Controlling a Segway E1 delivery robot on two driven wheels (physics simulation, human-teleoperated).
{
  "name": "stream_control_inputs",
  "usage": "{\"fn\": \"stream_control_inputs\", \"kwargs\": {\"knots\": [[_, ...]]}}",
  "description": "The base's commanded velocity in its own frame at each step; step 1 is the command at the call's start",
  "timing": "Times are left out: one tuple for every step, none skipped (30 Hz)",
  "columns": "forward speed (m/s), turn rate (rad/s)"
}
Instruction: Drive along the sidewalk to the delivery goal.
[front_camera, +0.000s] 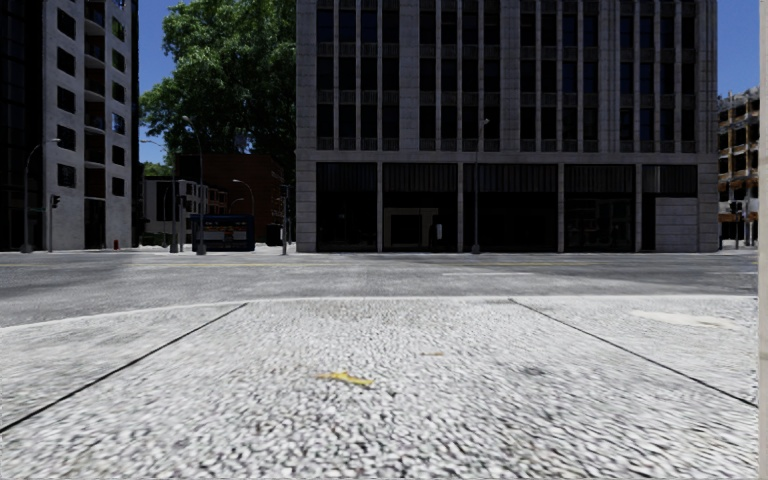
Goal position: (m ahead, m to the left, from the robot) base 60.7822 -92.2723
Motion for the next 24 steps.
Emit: {"fn": "stream_control_inputs", "kwargs": {"knots": [[1.10, -0.11], [1.10, -0.25], [1.10, -0.25], [1.10, -0.27], [1.10, -0.28], [1.10, -0.29], [1.10, -0.30], [1.10, -0.32], [1.10, -0.40], [1.10, -0.40], [1.10, -0.44], [1.10, -0.45], [1.10, -0.46], [1.10, -0.46], [1.10, -0.46], [1.10, -0.46], [1.10, -0.46], [1.10, -0.46], [1.10, -0.46], [1.10, -0.46], [1.10, -0.46], [1.10, -0.46], [1.10, -0.46], [1.10, -0.46]]}}
